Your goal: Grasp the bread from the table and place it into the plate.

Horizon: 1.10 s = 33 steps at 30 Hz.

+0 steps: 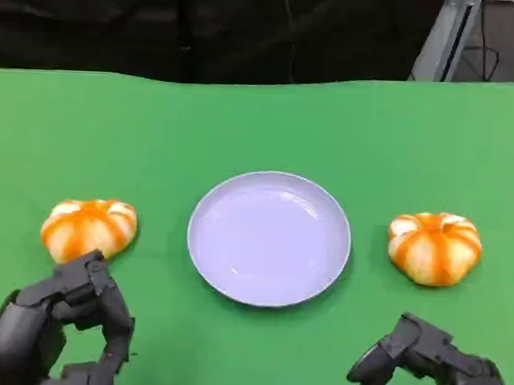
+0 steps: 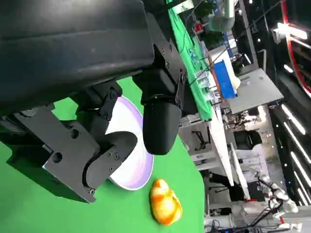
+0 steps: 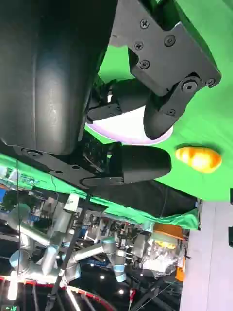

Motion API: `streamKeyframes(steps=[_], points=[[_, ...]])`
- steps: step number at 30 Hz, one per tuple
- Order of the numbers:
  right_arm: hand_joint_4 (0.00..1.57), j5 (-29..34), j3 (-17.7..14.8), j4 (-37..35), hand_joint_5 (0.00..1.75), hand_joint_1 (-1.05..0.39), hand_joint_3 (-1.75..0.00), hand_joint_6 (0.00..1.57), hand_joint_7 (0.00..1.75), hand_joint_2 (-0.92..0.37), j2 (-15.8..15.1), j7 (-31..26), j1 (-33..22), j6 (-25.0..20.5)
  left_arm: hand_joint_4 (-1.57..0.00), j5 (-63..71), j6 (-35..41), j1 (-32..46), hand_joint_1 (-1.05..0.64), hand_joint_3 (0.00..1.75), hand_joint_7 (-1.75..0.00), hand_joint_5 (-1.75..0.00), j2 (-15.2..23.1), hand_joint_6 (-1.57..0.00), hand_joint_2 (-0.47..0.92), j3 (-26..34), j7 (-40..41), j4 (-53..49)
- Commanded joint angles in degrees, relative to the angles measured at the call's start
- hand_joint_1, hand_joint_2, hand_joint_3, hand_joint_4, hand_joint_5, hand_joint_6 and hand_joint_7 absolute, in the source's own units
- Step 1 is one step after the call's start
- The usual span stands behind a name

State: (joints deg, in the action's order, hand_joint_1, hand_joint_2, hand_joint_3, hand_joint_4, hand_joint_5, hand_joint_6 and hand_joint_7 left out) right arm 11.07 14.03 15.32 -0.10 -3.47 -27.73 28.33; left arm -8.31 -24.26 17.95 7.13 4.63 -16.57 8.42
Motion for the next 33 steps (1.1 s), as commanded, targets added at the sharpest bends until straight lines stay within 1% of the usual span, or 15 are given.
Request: streamKeyframes(steps=[1, 14, 18, 19, 20, 21, 22, 23, 26, 27, 28, 29, 30, 32, 33], points=[[0.70, -0.29, -0.54, -0.10, 1.60, -0.09, -1.26, 0.77, 1.32, -0.37, -0.15, -0.28, 0.00, 0.93, -0.86, 0.86, -0.59, 0.01, 0.01, 1.27, -1.74, -1.75, 0.60, -0.70, 0.42, 0.25, 0.46, -0.28], [0.69, -0.04, -0.50, -0.32, 1.60, -0.09, -1.26, 0.76, 1.32, -0.37, -0.01, -0.44, 0.07, 1.06, -0.85, 0.21, -0.09, -0.20, 0.01, 1.30, -1.73, -1.75, 0.63, -0.70, 0.40, 0.50, 0.19, -0.63], [0.69, 0.45, -0.45, -0.55, 1.60, -0.09, -1.25, 0.76, 1.32, -0.37, 0.08, -0.66, 0.21, 1.29, -0.81, 1.34, 2.60, 0.31, 0.00, 1.29, -1.70, -1.75, 0.45, -0.70, 0.40, 0.79, 1.71, 1.01], [0.70, 0.53, -0.42, -0.63, 1.60, -0.09, -1.25, 0.77, 1.32, -0.37, 0.14, -0.72, 0.24, 1.34, -0.74, 1.63, 3.61, 0.42, 0.02, 1.22, -1.52, -1.70, 0.23, -0.69, 0.44, 0.85, 2.29, 1.53], [0.70, 0.60, -0.40, -0.68, 1.60, -0.09, -1.25, 0.77, 1.32, -0.37, 0.19, -0.77, 0.26, 1.38, -0.70, 1.83, 4.39, 0.50, 0.03, 1.18, -1.43, -1.68, 0.12, -0.70, 0.46, 0.85, 2.75, 1.97], [0.70, 0.72, -0.39, -0.74, 1.60, -0.09, -1.25, 0.77, 1.32, -0.37, 0.24, -0.80, 0.29, 1.35, -0.70, 1.28, 6.14, 0.54, 0.03, 1.17, -1.40, -1.67, -0.06, -0.70, 0.47, 0.75, 3.09, 2.81], [0.70, 0.79, -0.39, -0.76, 1.60, -0.09, -1.25, 0.77, 1.32, -0.37, 0.27, -0.82, 0.31, 1.31, -0.63, 0.81, 7.35, 0.55, 0.02, 1.06, -1.23, -1.53, -0.14, -0.65, 0.52, 0.66, 3.24, 3.42], [0.70, 0.85, -0.39, -0.78, 1.60, -0.09, -1.25, 0.77, 1.32, -0.37, 0.29, -0.83, 0.32, 1.29, -0.61, 0.50, 8.30, 0.58, 0.02, 1.01, -1.14, -1.47, -0.21, -0.63, 0.54, 0.60, 3.34, 3.92], [0.70, 0.91, -0.39, -0.79, 1.59, -0.09, -1.25, 0.77, 1.32, -0.37, 0.31, -0.86, 0.33, 1.29, -0.60, 0.38, 9.57, 0.66, 0.01, 0.96, -1.07, -1.43, -0.31, -0.63, 0.56, 0.64, 3.42, 4.71], [0.70, 0.63, -0.32, -0.74, 1.59, -0.09, -1.25, 0.77, 1.32, -0.37, 0.36, -0.73, 0.26, 0.95, -0.56, 4.94, 10.70, -0.86, -0.01, 0.90, -1.02, -1.37, 1.90, -0.58, 0.58, 0.55, 3.94, 5.01], [0.70, 0.43, -0.25, -0.83, 1.60, -0.09, -1.25, 0.77, 1.32, -0.37, 0.38, -0.64, 0.27, 0.87, -0.49, 9.16, 12.39, -2.16, -0.08, 0.67, -0.85, -1.24, 3.78, -0.50, 0.68, 0.46, 4.51, 5.61], [0.70, 0.30, -0.20, -0.91, 1.60, -0.09, -1.25, 0.76, 1.32, -0.37, 0.39, -0.57, 0.28, 0.82, -0.46, 12.21, 13.70, -3.06, -0.14, 0.43, -0.69, -1.12, 4.99, -0.47, 0.78, 0.40, 4.92, 6.11], [0.70, 0.18, -0.17, -1.05, 1.60, -0.09, -1.25, 0.76, 1.32, -0.37, 0.36, -0.50, 0.34, 0.86, -0.43, 14.79, 15.16, -3.75, -0.19, 0.23, -0.54, -1.04, 5.95, -0.46, 0.86, 0.25, 5.19, 6.86], [0.69, 0.00, -0.12, -1.24, 1.61, -0.08, -1.25, 0.76, 1.32, -0.37, 0.27, -0.38, 0.44, 1.00, -0.38, 16.85, 16.64, -4.15, -0.24, 0.10, -0.41, -0.99, 6.56, -0.45, 0.90, -0.04, 5.51, 7.75], [0.69, -0.16, -0.06, -1.35, 1.61, -0.08, -1.25, 0.76, 1.33, -0.38, 0.25, -0.27, 0.49, 0.91, -0.36, 19.57, 16.97, -4.56, -0.27, 0.07, -0.37, -0.97, 7.85, -0.43, 0.91, -0.41, 5.65, 8.00]])
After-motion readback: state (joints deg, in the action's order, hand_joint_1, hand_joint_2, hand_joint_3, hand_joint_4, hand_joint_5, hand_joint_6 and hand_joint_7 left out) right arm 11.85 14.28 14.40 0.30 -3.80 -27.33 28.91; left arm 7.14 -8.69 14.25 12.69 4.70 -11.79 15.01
